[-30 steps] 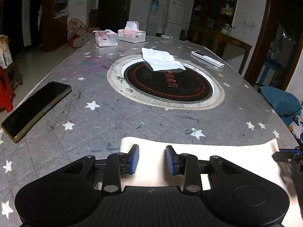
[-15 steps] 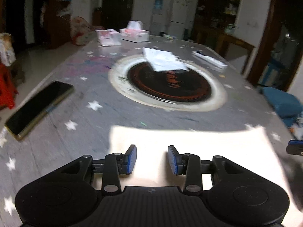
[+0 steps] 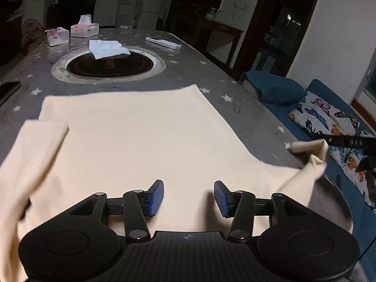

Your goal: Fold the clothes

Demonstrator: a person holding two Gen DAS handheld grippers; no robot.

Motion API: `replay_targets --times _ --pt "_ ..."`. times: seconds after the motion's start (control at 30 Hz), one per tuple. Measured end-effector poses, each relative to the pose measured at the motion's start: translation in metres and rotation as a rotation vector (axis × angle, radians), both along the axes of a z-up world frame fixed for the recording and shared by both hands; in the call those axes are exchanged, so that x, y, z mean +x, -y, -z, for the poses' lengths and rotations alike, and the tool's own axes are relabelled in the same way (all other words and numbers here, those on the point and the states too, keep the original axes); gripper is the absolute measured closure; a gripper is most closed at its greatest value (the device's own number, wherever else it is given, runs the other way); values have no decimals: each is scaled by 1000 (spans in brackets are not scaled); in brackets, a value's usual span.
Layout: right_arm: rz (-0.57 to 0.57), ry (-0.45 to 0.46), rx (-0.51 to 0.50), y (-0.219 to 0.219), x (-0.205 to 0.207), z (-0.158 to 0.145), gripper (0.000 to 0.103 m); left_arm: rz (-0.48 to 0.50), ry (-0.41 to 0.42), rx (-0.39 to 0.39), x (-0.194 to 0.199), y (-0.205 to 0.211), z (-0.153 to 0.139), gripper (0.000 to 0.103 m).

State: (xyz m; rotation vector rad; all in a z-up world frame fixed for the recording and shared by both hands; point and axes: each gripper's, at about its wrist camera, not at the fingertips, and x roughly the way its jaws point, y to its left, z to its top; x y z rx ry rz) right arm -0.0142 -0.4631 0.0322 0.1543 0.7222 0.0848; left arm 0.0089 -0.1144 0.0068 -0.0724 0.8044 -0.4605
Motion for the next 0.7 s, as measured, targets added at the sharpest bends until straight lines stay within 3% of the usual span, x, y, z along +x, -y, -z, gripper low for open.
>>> replay_targets --times 0.07,0.2,0.37,0.57,0.6,0.63,0.7 --pt "-1 9 13 -1 -4 0 69 -6 8 -1 -6 1 0 47" --pt "-9 -3 4 -4 -7 5 68 -12 15 3 -9 2 1 46" --pt "-77 26 -103 -16 5 -10 68 -14 26 15 -12 5 2 43" --pt "-235 -77 -236 -47 25 -4 70 -26 30 1 -13 4 4 42" --pt "-251 -102 -276 -52 26 0 71 -25 31 2 -13 4 4 42" --pt "-262 -117 -316 -57 27 4 82 -24 33 2 -15 4 4 42" --pt "-270 -124 -358 -62 27 6 93 -20 40 4 -15 5 5 41"
